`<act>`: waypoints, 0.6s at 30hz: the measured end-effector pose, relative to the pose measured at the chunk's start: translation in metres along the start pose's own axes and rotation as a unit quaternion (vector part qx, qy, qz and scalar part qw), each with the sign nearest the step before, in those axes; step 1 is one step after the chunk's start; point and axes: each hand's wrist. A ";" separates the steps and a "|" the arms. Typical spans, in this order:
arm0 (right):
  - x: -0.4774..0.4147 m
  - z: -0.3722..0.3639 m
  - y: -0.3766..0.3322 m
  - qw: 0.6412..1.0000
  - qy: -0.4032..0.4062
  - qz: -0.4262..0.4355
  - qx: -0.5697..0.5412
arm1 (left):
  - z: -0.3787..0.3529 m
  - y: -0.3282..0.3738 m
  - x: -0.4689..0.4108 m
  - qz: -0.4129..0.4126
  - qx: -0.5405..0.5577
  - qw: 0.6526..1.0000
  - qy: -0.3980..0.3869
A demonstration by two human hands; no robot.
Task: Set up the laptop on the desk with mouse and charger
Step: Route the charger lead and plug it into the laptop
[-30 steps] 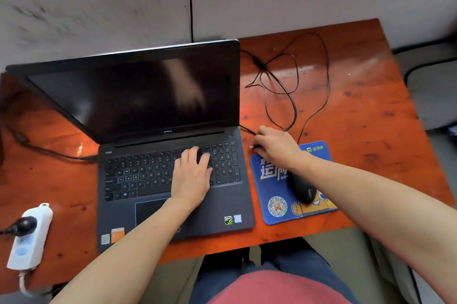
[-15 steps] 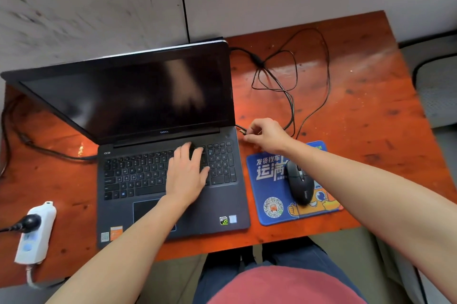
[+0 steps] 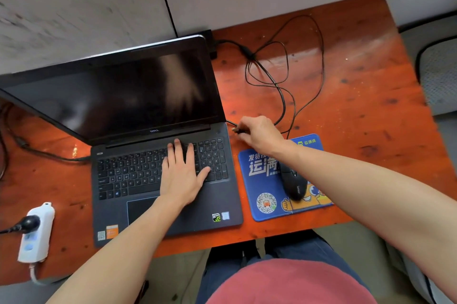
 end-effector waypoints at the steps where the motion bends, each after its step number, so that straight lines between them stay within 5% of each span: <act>1: 0.000 -0.002 -0.001 1.000 -0.021 0.012 0.016 | 0.000 0.001 0.000 0.001 -0.001 1.000 -0.003; 8: -0.003 -0.003 -0.002 0.996 -0.076 -0.001 0.056 | 0.002 0.004 0.000 0.006 -0.010 1.000 -0.011; 18: -0.005 0.003 0.000 0.986 -0.019 0.030 0.166 | -0.003 0.004 -0.001 0.010 -0.008 1.000 -0.009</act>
Point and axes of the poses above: each hand's wrist, its own x-axis away from the middle knuckle, its own z-axis out of the back of the hand, y = z × x, and after that the axes turned 7 degrees about x, right-handed
